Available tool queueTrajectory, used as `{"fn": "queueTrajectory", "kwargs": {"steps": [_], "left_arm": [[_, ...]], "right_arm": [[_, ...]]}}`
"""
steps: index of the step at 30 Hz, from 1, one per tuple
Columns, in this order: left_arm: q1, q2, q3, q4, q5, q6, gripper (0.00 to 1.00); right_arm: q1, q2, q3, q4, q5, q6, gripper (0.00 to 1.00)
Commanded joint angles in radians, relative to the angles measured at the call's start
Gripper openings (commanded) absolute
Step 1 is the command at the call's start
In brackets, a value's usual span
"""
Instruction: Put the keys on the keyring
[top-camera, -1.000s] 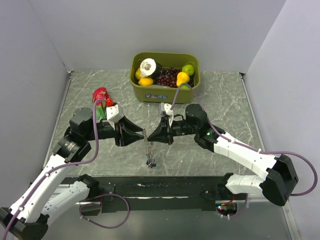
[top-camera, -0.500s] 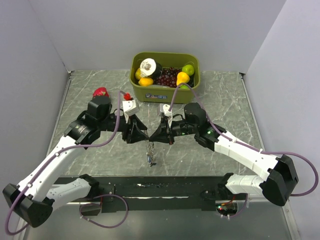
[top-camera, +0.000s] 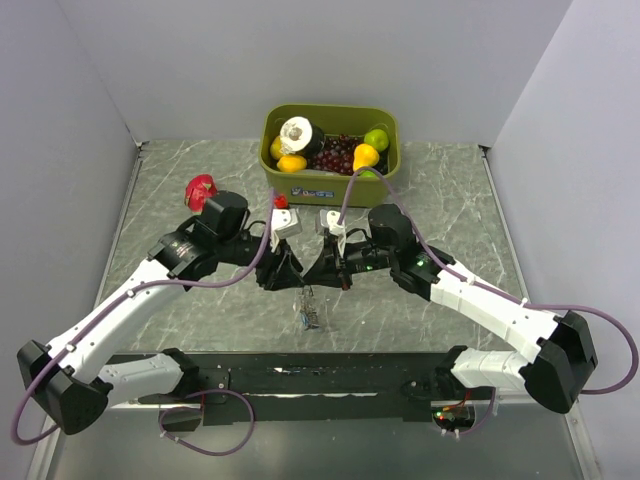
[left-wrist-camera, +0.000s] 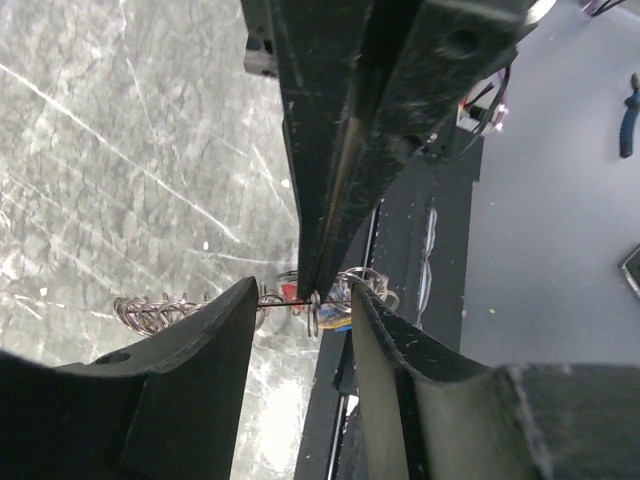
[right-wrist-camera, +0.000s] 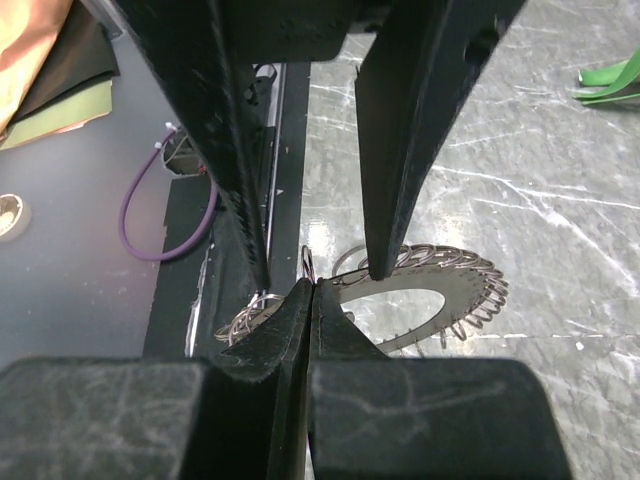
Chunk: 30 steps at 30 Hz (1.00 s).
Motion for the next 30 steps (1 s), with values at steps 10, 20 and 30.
{"fn": "queueTrajectory", "kwargs": {"steps": [10, 20, 30], "left_arm": [[-0.029, 0.012, 0.049, -0.023, -0.092, 0.028, 0.01], [-0.030, -0.009, -0.001, 0.059, -0.093, -0.004, 0.01], [-0.030, -0.080, -0.070, 0.201, -0.099, -0.052, 0.01]], "right_arm": [[-0.005, -0.065, 0.042, 0.039, -0.020, -0.022, 0.00], [-0.005, -0.114, -0.002, 0.112, -0.017, 0.012, 0.25], [-0.028, -0.212, -0.076, 0.220, 0.011, 0.069, 0.75]]}}
